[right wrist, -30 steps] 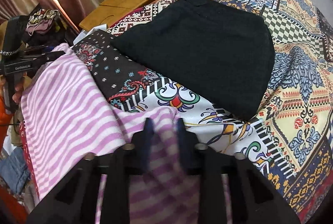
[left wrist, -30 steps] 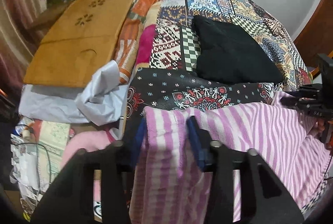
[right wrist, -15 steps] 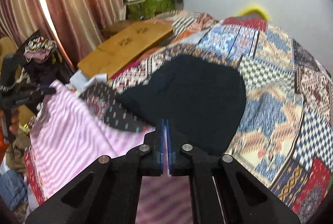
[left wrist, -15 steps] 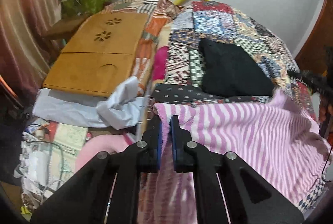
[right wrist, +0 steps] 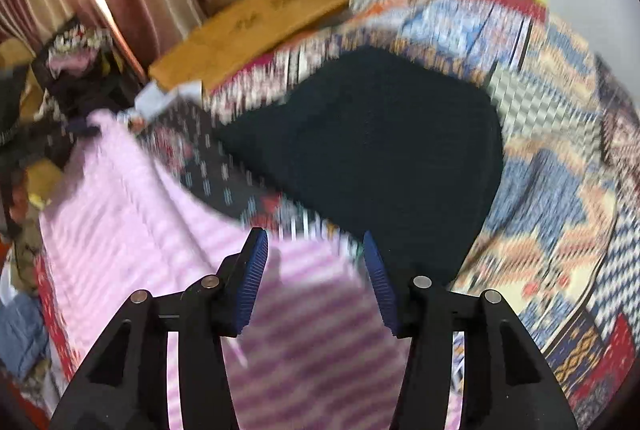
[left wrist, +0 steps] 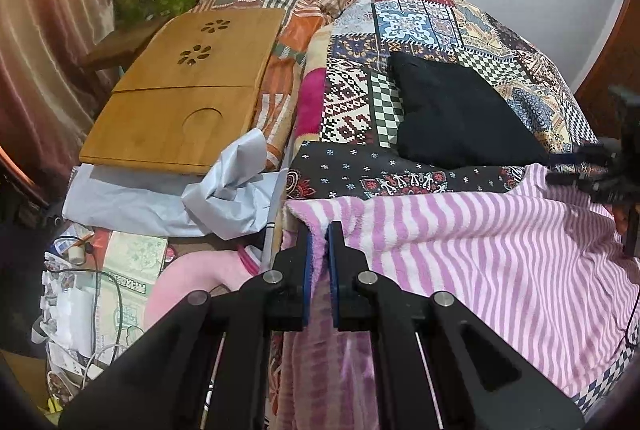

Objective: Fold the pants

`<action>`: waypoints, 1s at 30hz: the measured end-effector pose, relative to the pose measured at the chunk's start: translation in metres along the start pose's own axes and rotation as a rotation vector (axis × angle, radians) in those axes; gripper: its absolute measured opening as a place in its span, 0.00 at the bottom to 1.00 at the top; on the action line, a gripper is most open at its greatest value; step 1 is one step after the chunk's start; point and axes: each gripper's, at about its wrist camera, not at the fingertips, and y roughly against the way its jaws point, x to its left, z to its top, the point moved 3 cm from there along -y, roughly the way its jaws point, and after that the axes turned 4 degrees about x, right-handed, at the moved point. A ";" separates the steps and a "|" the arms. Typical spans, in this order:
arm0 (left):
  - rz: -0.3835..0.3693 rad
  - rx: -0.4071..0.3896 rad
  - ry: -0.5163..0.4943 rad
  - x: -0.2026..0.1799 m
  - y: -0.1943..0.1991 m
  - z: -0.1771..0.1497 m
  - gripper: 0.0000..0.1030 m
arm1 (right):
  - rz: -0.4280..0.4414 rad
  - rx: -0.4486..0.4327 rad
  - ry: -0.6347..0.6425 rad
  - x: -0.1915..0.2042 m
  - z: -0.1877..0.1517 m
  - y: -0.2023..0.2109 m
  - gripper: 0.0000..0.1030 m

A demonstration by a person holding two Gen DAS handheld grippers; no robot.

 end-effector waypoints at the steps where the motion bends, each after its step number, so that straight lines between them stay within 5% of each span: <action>1: 0.001 0.000 -0.001 -0.001 -0.001 0.000 0.06 | 0.019 0.029 -0.015 -0.001 -0.004 -0.007 0.46; 4: -0.002 0.003 -0.003 -0.002 -0.002 -0.003 0.06 | 0.037 0.057 -0.022 -0.002 -0.011 -0.018 0.47; 6: -0.003 0.003 0.000 -0.002 -0.002 -0.006 0.06 | 0.051 0.065 -0.034 0.000 -0.012 -0.022 0.40; 8: -0.004 -0.001 0.006 -0.001 -0.001 -0.008 0.06 | 0.069 0.056 -0.049 0.001 -0.011 -0.023 0.16; 11: -0.007 -0.016 0.015 0.000 0.004 -0.011 0.06 | 0.044 0.002 -0.024 0.007 -0.012 -0.012 0.11; 23: 0.041 -0.122 0.014 0.000 0.043 0.011 0.05 | -0.098 -0.238 -0.034 0.001 0.034 0.034 0.08; 30: 0.009 0.035 0.074 0.012 -0.008 0.029 0.11 | -0.124 -0.076 -0.053 -0.004 0.038 0.000 0.16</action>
